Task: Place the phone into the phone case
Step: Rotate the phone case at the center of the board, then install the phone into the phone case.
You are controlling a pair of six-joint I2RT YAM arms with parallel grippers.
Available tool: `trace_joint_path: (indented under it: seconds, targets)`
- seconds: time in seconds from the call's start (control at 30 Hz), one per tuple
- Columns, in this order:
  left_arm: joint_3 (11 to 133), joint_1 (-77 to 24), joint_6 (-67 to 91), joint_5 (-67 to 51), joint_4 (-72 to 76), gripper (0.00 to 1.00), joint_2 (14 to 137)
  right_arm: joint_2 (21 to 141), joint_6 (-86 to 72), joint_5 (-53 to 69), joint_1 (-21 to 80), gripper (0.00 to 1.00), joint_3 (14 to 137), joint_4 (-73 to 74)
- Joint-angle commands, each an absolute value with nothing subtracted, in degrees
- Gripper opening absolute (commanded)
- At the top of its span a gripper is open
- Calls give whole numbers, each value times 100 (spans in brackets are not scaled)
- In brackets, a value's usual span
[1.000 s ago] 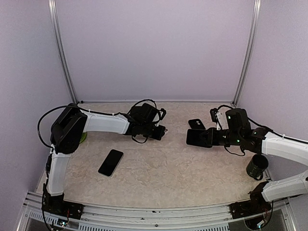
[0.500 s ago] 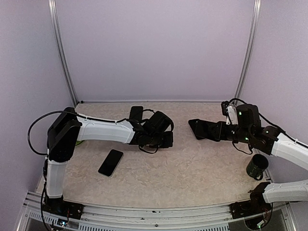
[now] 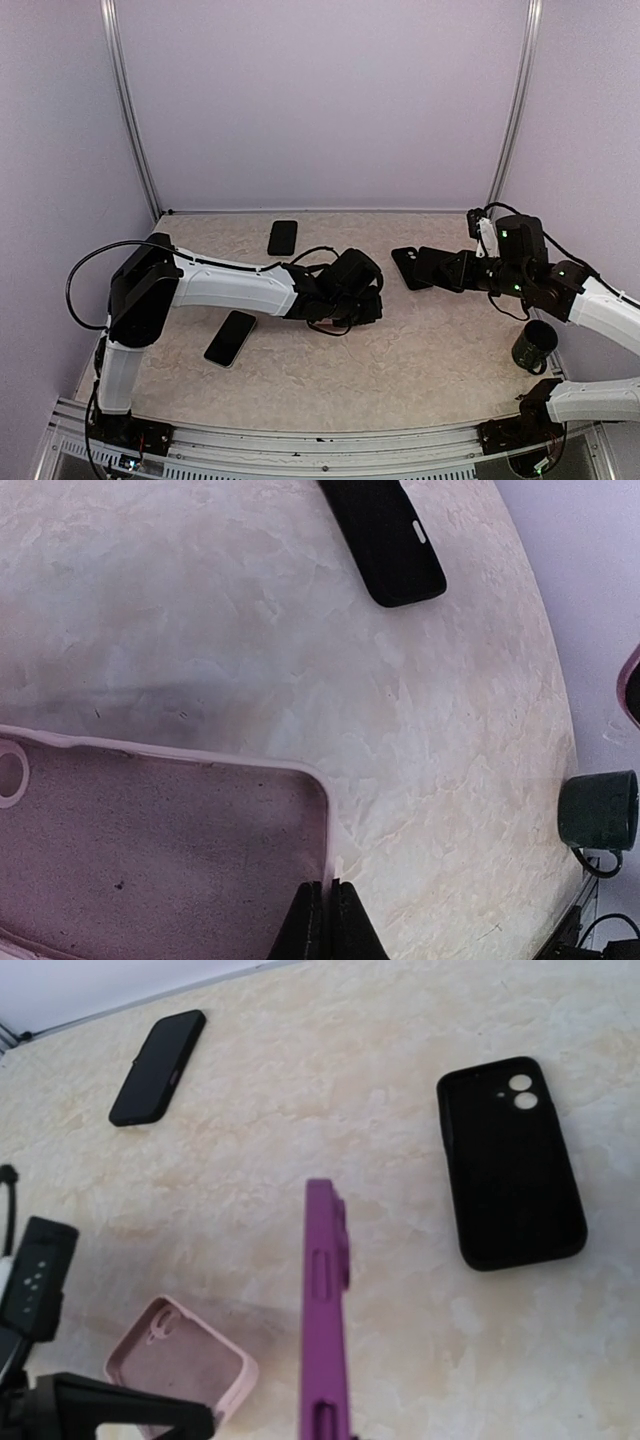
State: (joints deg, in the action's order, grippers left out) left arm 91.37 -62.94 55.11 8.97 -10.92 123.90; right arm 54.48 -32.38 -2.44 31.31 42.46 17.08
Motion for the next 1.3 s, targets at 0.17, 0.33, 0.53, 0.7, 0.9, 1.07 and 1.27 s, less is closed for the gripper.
trace_joint_path:
  seconds: [0.17, 0.33, 0.53, 0.7, 0.9, 1.07, 1.27]
  targets:
    - [8937, -6199, 5769, 431, -315, 13, 12562, 5356, -3237, -264, 3041, 0, 4485, 1577]
    - [8501, -6129, 5862, 289, 220, 18, 12337, 5394, -3312, -116, 3040, 0, 4469, 1567]
    - [7580, -5871, 5751, 585, 735, 26, 11388, 5502, -3601, 305, 3040, 0, 4311, 1455]
    - [6873, -5597, 5484, 946, 924, 31, 10626, 5662, -4025, 728, 3040, 0, 4064, 1078]
    - [5867, -5138, 5460, 624, 1721, 33, 10114, 6262, -4625, 1335, 3041, 0, 3994, 636]
    - [5350, -4932, 5420, 488, 2273, 33, 9921, 6906, -5032, 1877, 3041, 0, 4149, 342]
    - [5050, -4802, 5419, 254, 2693, 33, 9995, 7542, -5458, 2244, 3050, 0, 4353, 31]
